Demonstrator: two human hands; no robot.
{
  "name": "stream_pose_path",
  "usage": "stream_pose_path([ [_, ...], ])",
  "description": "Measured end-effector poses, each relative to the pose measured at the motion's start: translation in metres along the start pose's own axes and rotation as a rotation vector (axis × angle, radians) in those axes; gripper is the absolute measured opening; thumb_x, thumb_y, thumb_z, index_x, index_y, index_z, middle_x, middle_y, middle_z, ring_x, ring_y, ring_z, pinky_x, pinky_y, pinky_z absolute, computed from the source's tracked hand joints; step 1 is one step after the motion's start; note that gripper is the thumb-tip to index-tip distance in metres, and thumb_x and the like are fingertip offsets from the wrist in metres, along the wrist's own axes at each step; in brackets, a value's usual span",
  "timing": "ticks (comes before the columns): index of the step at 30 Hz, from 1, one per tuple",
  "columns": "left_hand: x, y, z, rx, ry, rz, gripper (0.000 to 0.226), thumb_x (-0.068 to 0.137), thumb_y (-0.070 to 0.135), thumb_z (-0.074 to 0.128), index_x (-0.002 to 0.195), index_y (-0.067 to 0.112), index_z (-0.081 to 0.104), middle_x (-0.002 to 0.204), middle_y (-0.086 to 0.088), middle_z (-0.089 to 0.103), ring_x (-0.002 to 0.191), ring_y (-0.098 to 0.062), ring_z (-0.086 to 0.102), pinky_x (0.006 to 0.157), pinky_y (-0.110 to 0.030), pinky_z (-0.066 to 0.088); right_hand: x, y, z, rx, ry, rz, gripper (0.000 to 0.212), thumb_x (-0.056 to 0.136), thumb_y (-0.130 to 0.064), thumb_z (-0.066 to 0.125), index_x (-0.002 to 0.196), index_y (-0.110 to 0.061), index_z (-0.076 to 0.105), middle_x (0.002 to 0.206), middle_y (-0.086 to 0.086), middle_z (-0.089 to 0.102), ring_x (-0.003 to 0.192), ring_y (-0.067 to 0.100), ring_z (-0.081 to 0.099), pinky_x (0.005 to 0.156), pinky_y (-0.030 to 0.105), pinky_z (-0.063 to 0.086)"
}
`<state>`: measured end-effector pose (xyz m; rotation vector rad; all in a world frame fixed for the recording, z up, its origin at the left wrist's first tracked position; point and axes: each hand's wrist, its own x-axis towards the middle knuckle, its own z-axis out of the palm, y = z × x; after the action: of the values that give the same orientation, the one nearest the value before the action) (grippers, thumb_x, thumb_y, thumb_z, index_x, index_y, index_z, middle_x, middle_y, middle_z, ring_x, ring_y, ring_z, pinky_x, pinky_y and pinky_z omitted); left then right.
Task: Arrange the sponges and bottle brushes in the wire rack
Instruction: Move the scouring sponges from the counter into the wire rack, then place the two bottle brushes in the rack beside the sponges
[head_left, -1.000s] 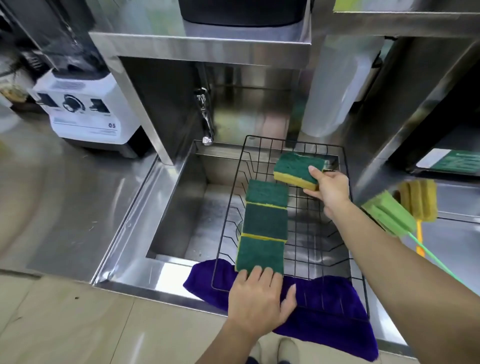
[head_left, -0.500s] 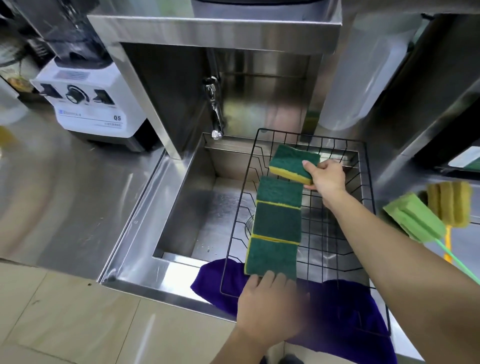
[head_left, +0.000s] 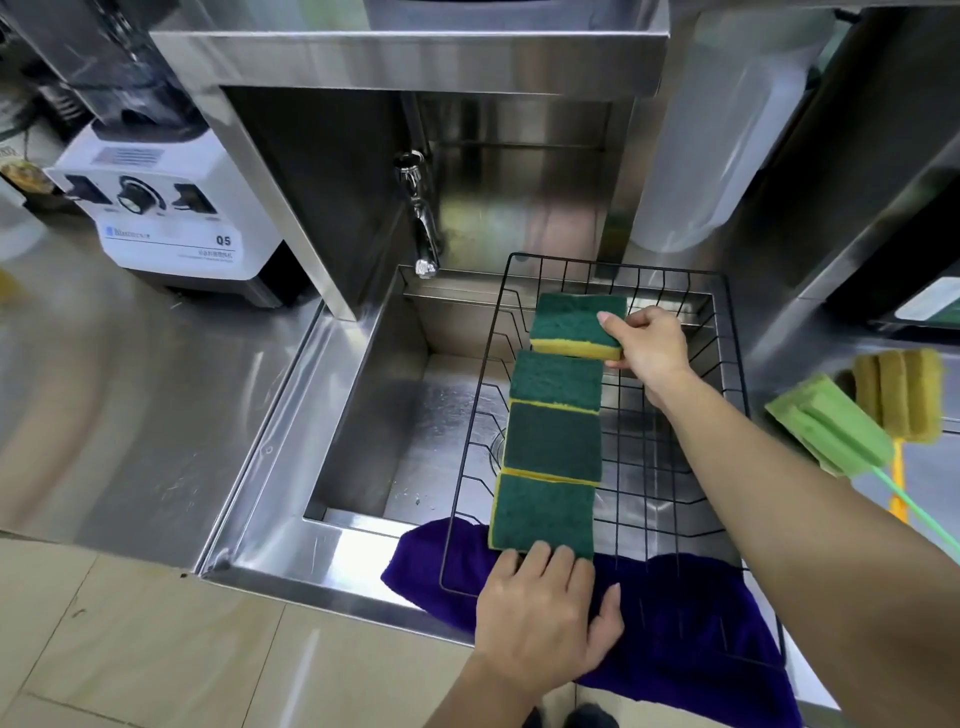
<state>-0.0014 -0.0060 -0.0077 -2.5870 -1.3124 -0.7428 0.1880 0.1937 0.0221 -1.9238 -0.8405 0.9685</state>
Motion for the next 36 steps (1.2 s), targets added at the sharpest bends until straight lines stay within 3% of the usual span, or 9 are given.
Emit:
stream_pose_path([
  [3, 0.000, -0.001, 0.001, -0.001, 0.005, -0.008, 0.035, 0.085, 0.042, 0.051, 0.060, 0.018, 0.055, 0.058, 0.004, 0.047, 0.055, -0.015, 0.043, 0.051, -0.027, 0.033, -0.001, 0.000, 0.008, -0.079, 0.022, -0.026, 0.033, 0.082, -0.038, 0.067, 0.091, -0.007, 0.059, 0.080, 0.003, 0.056, 0.078, 0.024, 0.055, 0.082, 0.046, 0.056],
  [7, 0.001, 0.000, 0.000, 0.006, 0.007, -0.013, 0.034, 0.085, 0.042, 0.051, 0.060, 0.018, 0.054, 0.058, 0.004, 0.046, 0.055, -0.015, 0.042, 0.052, -0.027, 0.031, -0.005, 0.000, 0.015, -0.243, -0.020, -0.053, 0.036, 0.090, -0.040, 0.054, 0.088, -0.005, 0.061, 0.085, 0.010, 0.059, 0.088, 0.028, 0.053, 0.074, 0.032, 0.042],
  [10, 0.001, 0.000, 0.000, 0.006, 0.007, -0.012, 0.034, 0.085, 0.042, 0.052, 0.060, 0.018, 0.053, 0.058, 0.004, 0.046, 0.055, -0.015, 0.041, 0.052, -0.028, 0.030, -0.003, 0.000, 0.019, -0.304, -0.113, -0.010, 0.055, 0.092, -0.042, 0.049, 0.130, -0.001, 0.052, 0.136, 0.016, 0.053, 0.126, 0.033, 0.048, 0.101, 0.037, 0.039],
  [13, 0.001, 0.000, 0.000, 0.002, 0.007, -0.009, 0.033, 0.084, 0.041, 0.052, 0.060, 0.018, 0.054, 0.058, 0.004, 0.046, 0.055, -0.015, 0.042, 0.052, -0.027, 0.030, -0.001, 0.000, 0.018, -0.316, -0.231, 0.030, 0.066, 0.094, -0.042, 0.046, 0.143, 0.001, 0.032, 0.152, 0.014, 0.034, 0.139, 0.030, 0.034, 0.112, 0.035, 0.029],
  [18, 0.001, -0.001, 0.000, 0.011, -0.003, -0.007, 0.034, 0.084, 0.041, 0.051, 0.059, 0.018, 0.054, 0.058, 0.004, 0.046, 0.054, -0.015, 0.043, 0.051, -0.027, 0.031, -0.008, -0.005, 0.006, -0.454, -0.381, 0.016, 0.061, 0.096, -0.040, 0.045, 0.138, 0.004, 0.037, 0.145, 0.021, 0.042, 0.130, 0.035, 0.043, 0.105, 0.040, 0.037],
  [23, 0.002, -0.002, -0.001, 0.015, -0.039, -0.017, 0.035, 0.085, 0.041, 0.049, 0.059, 0.018, 0.053, 0.058, 0.004, 0.046, 0.055, -0.016, 0.045, 0.050, -0.028, 0.034, -0.017, 0.002, 0.000, -0.385, -0.357, -0.018, 0.051, 0.092, -0.033, 0.054, 0.131, -0.002, 0.044, 0.118, 0.012, 0.058, 0.080, 0.023, 0.051, 0.062, 0.033, 0.044],
  [26, 0.004, -0.002, -0.003, 0.025, -0.055, -0.015, 0.035, 0.086, 0.040, 0.048, 0.058, 0.018, 0.052, 0.058, 0.004, 0.046, 0.054, -0.017, 0.045, 0.049, -0.028, 0.034, -0.027, -0.002, -0.012, -0.440, -0.321, -0.111, 0.056, 0.092, -0.031, 0.055, 0.138, -0.004, 0.040, 0.128, 0.016, 0.057, 0.089, 0.017, 0.046, 0.073, 0.028, 0.038],
  [29, 0.004, -0.003, -0.003, 0.032, -0.056, 0.002, 0.036, 0.087, 0.038, 0.047, 0.058, 0.017, 0.054, 0.057, 0.003, 0.048, 0.052, -0.018, 0.046, 0.048, -0.028, 0.036, -0.040, -0.013, -0.039, -0.489, -0.226, -0.253, 0.042, 0.094, -0.026, 0.051, 0.131, -0.006, 0.050, 0.099, 0.006, 0.059, 0.089, 0.019, 0.052, 0.077, 0.025, 0.035],
  [36, 0.008, 0.000, -0.001, 0.077, -0.024, 0.058, 0.044, 0.093, 0.035, 0.040, 0.058, 0.014, 0.057, 0.058, -0.001, 0.050, 0.057, -0.023, 0.049, 0.061, -0.037, 0.042, -0.067, 0.002, -0.130, -0.558, 0.037, -0.293, 0.027, 0.092, -0.020, 0.052, 0.113, -0.007, 0.062, 0.105, 0.016, 0.069, 0.102, 0.032, 0.062, 0.088, 0.036, 0.048],
])
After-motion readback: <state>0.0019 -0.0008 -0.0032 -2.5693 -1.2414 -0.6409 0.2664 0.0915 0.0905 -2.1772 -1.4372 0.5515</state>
